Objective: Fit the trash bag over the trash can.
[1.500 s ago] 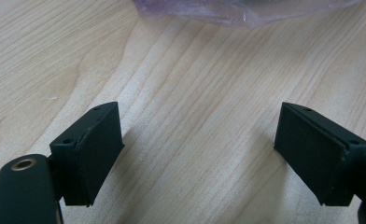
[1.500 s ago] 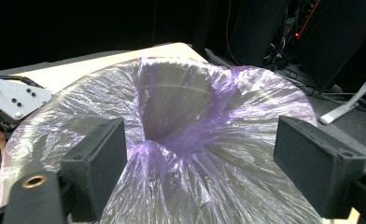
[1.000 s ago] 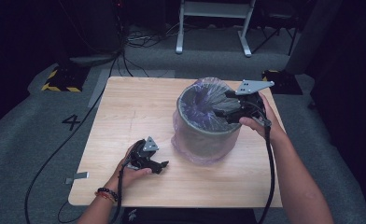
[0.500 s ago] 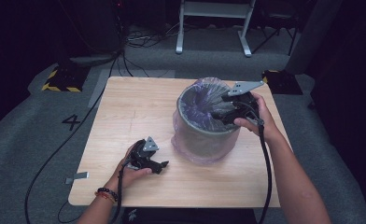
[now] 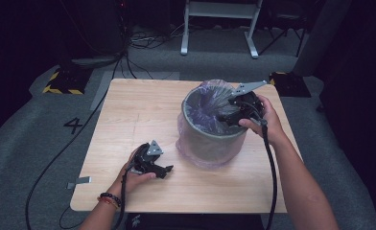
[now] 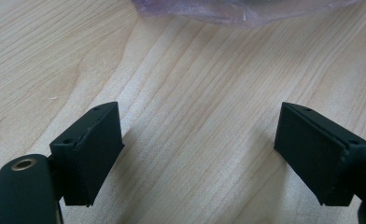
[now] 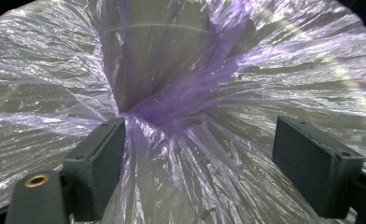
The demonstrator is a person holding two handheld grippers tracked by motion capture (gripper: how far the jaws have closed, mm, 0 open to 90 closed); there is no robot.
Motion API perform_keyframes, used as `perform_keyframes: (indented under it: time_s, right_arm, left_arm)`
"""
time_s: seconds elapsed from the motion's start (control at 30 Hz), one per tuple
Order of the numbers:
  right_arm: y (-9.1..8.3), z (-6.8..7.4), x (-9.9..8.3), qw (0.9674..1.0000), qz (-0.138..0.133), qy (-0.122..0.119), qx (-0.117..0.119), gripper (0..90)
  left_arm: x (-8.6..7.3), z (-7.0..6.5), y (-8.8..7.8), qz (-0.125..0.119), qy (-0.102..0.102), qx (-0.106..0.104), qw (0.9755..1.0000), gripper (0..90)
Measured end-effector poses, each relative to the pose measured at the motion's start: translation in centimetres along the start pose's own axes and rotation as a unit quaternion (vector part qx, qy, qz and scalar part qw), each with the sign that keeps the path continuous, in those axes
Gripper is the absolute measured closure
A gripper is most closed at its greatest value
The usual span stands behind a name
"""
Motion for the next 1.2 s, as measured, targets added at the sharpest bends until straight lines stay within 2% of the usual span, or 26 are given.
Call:
perform_keyframes:
  time_s: [0.27,0.5,0.7,1.0,1.13,1.2]
  right_arm:
    - [0.6,0.0,-0.2,0.9992,0.036,-0.001,0.018,20.9]
    - [1.2,0.2,-0.2,0.9964,0.079,-0.008,0.03,23.3]
    - [1.6,0.3,-0.1,0.994,0.103,-0.008,0.033,23.2]
    - [2.5,0.4,0.1,0.9852,0.169,-0.011,0.025,23.1]
    - [2.9,0.4,0.1,0.9794,0.2,-0.012,0.022,23.1]
    - [3.0,0.4,0.1,0.9782,0.206,-0.011,0.018,23.0]
  left_arm:
    - [0.0,0.0,0.0,0.001,0.001,0.0,1.0,15.0]
    - [0.0,0.0,0.0,0.001,0.001,0.0,1.0,14.9]
    - [0.0,0.0,0.0,0.0,0.0,0.0,1.0,15.0]
    - [0.0,0.0,0.0,0.0,0.0,0.0,1.0,14.9]
    - [0.0,0.0,0.0,0.0,0.001,0.0,1.0,15.0]
    - [0.0,0.0,0.0,0.001,0.001,0.0,1.0,14.9]
Point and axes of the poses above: each handheld gripper's, and its own axes: y roughly forward along the jaws, x roughly out of its top, z roughly to its left, the point moved 1 cm from there along y, roughly forward along the jaws, and after that the axes turned 11 degrees about -z, right-handed, at the moved point
